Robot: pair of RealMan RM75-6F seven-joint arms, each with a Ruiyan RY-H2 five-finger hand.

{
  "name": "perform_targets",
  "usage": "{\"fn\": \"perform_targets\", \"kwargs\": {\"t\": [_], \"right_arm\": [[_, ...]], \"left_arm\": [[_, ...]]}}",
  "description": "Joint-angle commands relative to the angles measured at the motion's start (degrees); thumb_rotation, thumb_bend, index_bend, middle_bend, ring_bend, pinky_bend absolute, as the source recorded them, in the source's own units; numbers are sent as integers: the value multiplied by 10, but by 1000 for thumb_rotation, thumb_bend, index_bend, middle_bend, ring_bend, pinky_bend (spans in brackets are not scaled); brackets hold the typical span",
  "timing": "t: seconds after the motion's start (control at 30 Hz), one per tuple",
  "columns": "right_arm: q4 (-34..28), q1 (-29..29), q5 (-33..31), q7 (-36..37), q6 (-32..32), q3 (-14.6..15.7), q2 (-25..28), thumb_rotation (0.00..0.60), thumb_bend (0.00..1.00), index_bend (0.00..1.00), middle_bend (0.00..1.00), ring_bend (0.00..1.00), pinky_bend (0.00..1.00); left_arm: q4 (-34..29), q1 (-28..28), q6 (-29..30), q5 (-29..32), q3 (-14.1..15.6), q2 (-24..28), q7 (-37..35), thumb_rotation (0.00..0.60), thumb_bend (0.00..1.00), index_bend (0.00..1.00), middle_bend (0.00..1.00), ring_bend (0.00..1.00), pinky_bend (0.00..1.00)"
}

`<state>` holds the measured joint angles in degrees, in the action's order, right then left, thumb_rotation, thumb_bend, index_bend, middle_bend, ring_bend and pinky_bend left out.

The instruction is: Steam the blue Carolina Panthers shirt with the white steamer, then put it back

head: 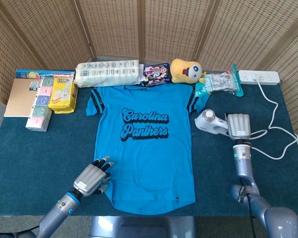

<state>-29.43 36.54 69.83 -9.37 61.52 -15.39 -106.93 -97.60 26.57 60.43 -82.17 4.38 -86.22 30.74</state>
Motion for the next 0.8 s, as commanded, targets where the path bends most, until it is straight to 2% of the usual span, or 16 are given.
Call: {"fn": "perform_targets", "kwargs": {"t": [0.03, 0.2, 0.4, 0.53, 0.8], "right_arm": [[22, 8, -4, 5, 2, -9, -15, 600, 364, 642, 673, 688, 706], [32, 9, -16, 25, -6, -22, -24, 600, 364, 666, 694, 723, 757], [8, 8, -36, 53, -7, -47, -17, 600, 364, 670, 698, 730, 766], [-28, 5, -53, 66, -7, -67, -1, 600, 363, 670, 698, 731, 767], [-113, -17, -69, 69, 4, -81, 41, 600, 363, 670, 698, 733, 768]], "left_arm": [[1, 0, 0, 0, 0, 0, -1, 513, 443, 634, 208, 72, 200], [2, 0, 0, -1, 1, -1, -4, 522, 443, 634, 208, 72, 200], [2, 0, 1, -3, 1, -1, -4, 521, 444, 633, 208, 72, 200], [1, 1, 2, -3, 0, -1, -3, 519, 444, 634, 208, 72, 200], [0, 1, 2, -3, 0, -1, -1, 514, 443, 633, 208, 72, 200]]}}
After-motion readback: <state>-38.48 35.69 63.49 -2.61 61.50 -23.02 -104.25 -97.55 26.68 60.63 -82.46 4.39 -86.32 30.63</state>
